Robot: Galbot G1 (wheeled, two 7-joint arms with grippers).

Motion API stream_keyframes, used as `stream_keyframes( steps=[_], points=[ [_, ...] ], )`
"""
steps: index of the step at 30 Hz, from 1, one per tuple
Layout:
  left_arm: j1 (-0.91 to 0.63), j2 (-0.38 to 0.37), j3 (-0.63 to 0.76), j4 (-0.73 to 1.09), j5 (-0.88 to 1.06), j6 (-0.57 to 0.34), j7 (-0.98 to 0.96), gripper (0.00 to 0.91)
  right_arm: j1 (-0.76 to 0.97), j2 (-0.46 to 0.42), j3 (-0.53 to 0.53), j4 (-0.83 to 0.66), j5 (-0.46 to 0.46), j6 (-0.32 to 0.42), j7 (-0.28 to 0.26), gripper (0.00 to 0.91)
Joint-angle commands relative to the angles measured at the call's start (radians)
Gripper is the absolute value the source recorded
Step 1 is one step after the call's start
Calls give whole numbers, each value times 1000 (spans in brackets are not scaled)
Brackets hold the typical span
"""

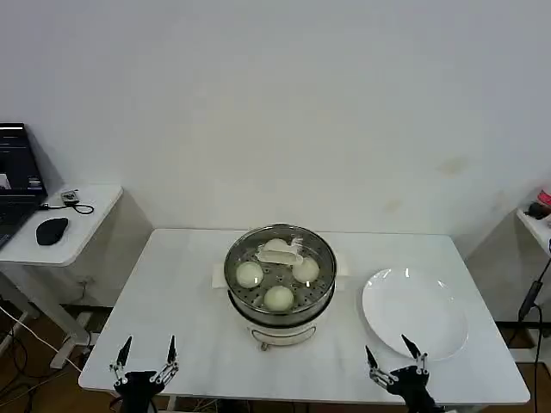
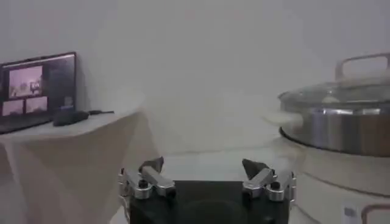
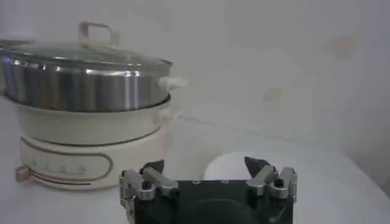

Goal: Take steamed baozi put them in steamer then cover it.

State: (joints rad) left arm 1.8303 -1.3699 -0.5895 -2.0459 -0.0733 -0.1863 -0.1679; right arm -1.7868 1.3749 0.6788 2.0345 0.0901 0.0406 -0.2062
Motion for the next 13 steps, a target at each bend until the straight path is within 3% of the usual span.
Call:
stream_keyframes(
  steps=[1, 13],
  points=[
    [8, -3, -9, 17, -1, -11, 6, 907, -11, 1, -25, 18, -8, -27, 19, 907],
    [-41, 8, -23, 7, -10, 32, -2, 907, -13, 27, -71, 14, -32, 3, 71, 907]
  ],
)
